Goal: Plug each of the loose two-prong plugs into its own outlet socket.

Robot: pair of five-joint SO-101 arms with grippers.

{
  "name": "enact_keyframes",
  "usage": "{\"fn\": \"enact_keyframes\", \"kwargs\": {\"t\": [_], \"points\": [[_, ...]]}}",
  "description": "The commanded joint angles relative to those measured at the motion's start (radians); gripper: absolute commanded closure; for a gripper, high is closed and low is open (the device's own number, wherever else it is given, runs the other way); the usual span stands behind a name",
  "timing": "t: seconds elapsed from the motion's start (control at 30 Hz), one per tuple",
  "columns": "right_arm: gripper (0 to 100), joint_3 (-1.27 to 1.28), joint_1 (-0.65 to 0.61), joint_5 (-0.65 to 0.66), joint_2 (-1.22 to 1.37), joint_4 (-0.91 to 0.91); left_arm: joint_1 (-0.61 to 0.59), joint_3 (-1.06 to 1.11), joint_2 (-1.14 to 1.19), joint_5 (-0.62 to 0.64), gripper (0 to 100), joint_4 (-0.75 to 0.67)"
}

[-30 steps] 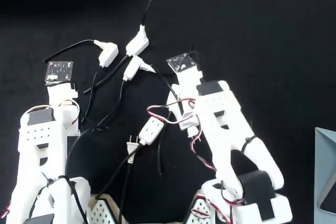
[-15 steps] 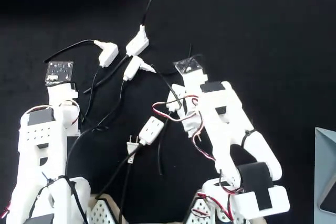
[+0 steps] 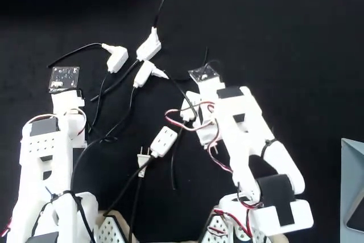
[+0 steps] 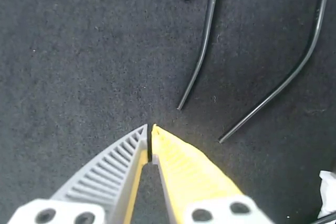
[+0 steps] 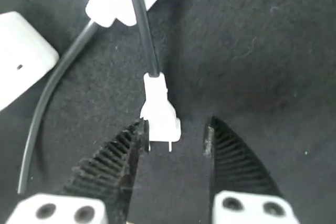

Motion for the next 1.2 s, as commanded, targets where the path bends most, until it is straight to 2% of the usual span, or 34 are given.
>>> {"fn": "enact_keyframes", "kwargs": {"t": [0.0,0.5,0.67,0.83,0.9,1.03,1.17], "points": [[82.8,0.025,0.012,-0.008,-0.002,-0.066,-0.01,-0.005,-0.025,0.0,97,-0.017],[82.8,0.031,-0.1,-0.061,-0.002,-0.074,-0.01,-0.004,-0.025,0.0,97,-0.017],[83.0,0.031,-0.103,-0.061,-0.002,-0.074,-0.01,-0.004,-0.025,0.0,97,-0.017],[90.0,0.033,-0.103,-0.061,-0.002,-0.074,-0.01,-0.004,-0.025,-0.002,97,-0.017],[88.4,0.028,-0.094,-0.061,-0.004,-0.071,-0.01,-0.004,-0.025,-0.002,97,-0.017],[83.0,-0.024,-0.058,-0.061,-0.012,0.017,-0.01,-0.004,-0.025,-0.002,97,-0.017],[81.7,-0.124,-0.012,-0.061,-0.012,0.14,-0.01,-0.004,-0.025,-0.002,97,-0.017]]}}
